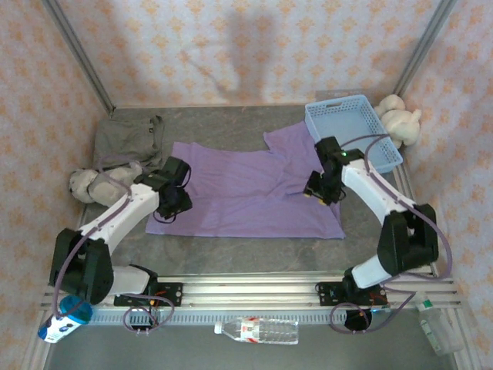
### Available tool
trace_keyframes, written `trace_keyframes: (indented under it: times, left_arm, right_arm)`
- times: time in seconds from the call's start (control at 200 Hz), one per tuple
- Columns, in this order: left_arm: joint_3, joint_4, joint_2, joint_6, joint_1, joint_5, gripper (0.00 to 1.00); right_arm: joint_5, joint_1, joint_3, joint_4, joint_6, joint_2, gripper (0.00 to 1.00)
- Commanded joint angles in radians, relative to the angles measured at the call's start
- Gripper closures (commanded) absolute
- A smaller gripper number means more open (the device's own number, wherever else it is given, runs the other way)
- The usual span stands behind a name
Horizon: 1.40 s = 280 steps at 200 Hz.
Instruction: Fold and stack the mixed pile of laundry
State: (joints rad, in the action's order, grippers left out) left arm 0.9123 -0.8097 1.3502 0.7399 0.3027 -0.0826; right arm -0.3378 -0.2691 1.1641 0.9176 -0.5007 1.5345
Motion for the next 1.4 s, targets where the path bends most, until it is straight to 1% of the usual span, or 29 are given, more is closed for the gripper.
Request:
trace_keyframes:
  times: [0.0,0.105,0.26,0.49,0.63,0.721,0.766,0.836,0.861,0.906,1.131,1.166,1.396]
  left_arm:
    - [0.02,0.044,0.081,0.002,0.047,-0.034,0.58]
    - [0.016,0.079,0.147,0.013,0.092,-0.03,0.58]
    - [-0.019,0.115,0.208,0.029,0.113,-0.034,0.58]
    - [-0.041,0.117,0.256,0.01,0.115,-0.03,0.58]
    - [-0.052,0.116,0.262,0.009,0.115,-0.027,0.59]
    - [-0.058,0.116,0.265,0.009,0.116,-0.025,0.59]
    - [-0.059,0.116,0.269,0.006,0.116,-0.024,0.59]
    - [-0.058,0.11,0.273,0.003,0.115,-0.02,0.59]
    - [-0.059,0.109,0.276,0.003,0.116,-0.018,0.59]
    - [-0.06,0.106,0.276,0.001,0.116,-0.015,0.59]
    - [-0.065,0.1,0.277,-0.002,0.115,-0.001,0.59]
    - [-0.066,0.1,0.277,-0.002,0.115,-0.005,0.59]
    - [-0.088,0.101,0.258,0.005,0.116,-0.001,0.59]
  right_arm:
    - [-0.007,-0.017,0.095,-0.07,-0.035,0.104,0.58]
    - [-0.013,-0.048,0.198,-0.099,-0.049,0.216,0.58]
    - [0.006,-0.094,0.341,-0.095,-0.052,0.368,0.58]
    - [0.042,-0.104,0.434,-0.099,-0.071,0.508,0.59]
    - [0.024,-0.104,0.479,-0.103,-0.07,0.57,0.62]
    - [0.019,-0.104,0.502,-0.107,-0.071,0.591,0.63]
    - [0.019,-0.104,0.509,-0.107,-0.071,0.6,0.65]
    - [0.029,-0.104,0.518,-0.096,-0.07,0.61,0.72]
    - [0.034,-0.104,0.52,-0.09,-0.068,0.611,0.78]
    - [0.047,-0.104,0.518,-0.082,-0.067,0.605,0.85]
    - [0.075,-0.104,0.494,-0.078,-0.06,0.528,0.99]
    - [0.073,-0.104,0.498,-0.079,-0.059,0.522,1.0]
    - [0.055,-0.106,0.526,-0.091,-0.064,0.507,1.0]
